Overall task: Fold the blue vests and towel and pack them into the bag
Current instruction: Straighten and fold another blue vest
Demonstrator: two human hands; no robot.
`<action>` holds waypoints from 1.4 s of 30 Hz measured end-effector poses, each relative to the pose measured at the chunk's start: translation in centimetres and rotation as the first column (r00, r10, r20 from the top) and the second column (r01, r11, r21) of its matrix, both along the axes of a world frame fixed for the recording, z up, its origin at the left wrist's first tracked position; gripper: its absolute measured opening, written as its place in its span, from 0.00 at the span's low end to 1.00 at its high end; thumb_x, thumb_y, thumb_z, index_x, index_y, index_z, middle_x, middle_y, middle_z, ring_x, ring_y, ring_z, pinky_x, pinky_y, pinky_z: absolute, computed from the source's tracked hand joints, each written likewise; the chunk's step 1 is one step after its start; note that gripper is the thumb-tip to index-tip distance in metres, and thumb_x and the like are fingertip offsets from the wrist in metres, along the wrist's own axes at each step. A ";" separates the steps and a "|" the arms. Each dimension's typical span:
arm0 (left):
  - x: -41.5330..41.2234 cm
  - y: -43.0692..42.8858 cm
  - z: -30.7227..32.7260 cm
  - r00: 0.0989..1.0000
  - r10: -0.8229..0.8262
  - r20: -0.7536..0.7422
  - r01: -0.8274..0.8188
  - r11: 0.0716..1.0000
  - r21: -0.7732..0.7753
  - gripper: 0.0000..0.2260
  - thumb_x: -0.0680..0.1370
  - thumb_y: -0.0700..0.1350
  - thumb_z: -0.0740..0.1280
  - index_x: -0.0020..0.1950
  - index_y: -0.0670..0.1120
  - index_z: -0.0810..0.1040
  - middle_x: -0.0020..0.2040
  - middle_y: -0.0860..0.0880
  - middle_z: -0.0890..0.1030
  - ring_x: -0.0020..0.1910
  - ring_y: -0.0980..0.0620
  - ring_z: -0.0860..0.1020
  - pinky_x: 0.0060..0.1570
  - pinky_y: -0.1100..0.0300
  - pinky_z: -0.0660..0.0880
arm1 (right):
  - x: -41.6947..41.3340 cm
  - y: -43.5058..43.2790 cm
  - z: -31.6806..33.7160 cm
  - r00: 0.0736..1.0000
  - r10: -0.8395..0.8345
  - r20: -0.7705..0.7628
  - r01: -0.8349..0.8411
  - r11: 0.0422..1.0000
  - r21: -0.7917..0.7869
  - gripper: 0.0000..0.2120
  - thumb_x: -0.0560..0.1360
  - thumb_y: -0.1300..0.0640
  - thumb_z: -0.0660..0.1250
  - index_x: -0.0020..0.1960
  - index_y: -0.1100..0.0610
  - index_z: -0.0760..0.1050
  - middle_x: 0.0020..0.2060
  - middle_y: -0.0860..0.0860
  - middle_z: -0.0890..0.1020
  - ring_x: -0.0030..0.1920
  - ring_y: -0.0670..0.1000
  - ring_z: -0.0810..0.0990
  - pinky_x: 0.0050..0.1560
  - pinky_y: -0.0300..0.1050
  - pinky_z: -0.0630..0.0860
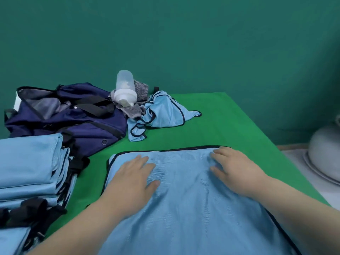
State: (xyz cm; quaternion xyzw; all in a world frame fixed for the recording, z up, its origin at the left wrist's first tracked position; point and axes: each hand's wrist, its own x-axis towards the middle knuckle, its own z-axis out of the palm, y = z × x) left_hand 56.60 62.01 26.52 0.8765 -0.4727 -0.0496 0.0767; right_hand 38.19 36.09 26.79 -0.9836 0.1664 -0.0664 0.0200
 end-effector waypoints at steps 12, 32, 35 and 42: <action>0.9 1.2 -3.4 0.997 0.018 0.075 -0.026 0.993 0.113 0.42 0.69 0.73 0.31 0.81 0.59 0.47 0.81 0.54 0.39 0.79 0.54 0.37 0.78 0.48 0.40 | -2.7 -2.6 -1.9 0.955 -0.086 -0.283 0.114 0.990 0.085 0.50 0.68 0.22 0.31 0.82 0.51 0.41 0.80 0.47 0.40 0.79 0.47 0.37 0.79 0.50 0.40; -14.0 -1.9 -2.4 0.979 -0.204 -0.029 0.206 0.973 0.106 0.38 0.73 0.71 0.34 0.81 0.57 0.47 0.81 0.52 0.39 0.79 0.52 0.37 0.77 0.47 0.37 | -13.7 5.7 -0.2 0.954 -0.056 -0.293 0.084 0.993 0.083 0.38 0.75 0.32 0.36 0.79 0.47 0.53 0.81 0.45 0.49 0.80 0.47 0.41 0.77 0.59 0.37; -14.5 -1.6 -3.4 0.982 -0.186 -0.019 0.187 0.979 0.083 0.44 0.67 0.72 0.27 0.81 0.58 0.47 0.81 0.55 0.38 0.78 0.55 0.35 0.77 0.50 0.34 | -15.5 3.8 -0.4 0.949 -0.083 -0.305 0.110 0.991 0.075 0.34 0.79 0.34 0.40 0.81 0.46 0.47 0.81 0.43 0.43 0.80 0.45 0.38 0.78 0.58 0.38; -14.8 -1.5 -3.4 0.987 -0.158 -0.006 0.158 0.986 0.044 0.40 0.71 0.73 0.31 0.81 0.60 0.47 0.81 0.57 0.39 0.78 0.58 0.34 0.77 0.52 0.34 | -17.7 2.0 -2.2 0.969 -0.097 -0.227 0.127 0.984 0.123 0.30 0.82 0.36 0.39 0.81 0.44 0.41 0.80 0.41 0.41 0.78 0.40 0.35 0.78 0.55 0.35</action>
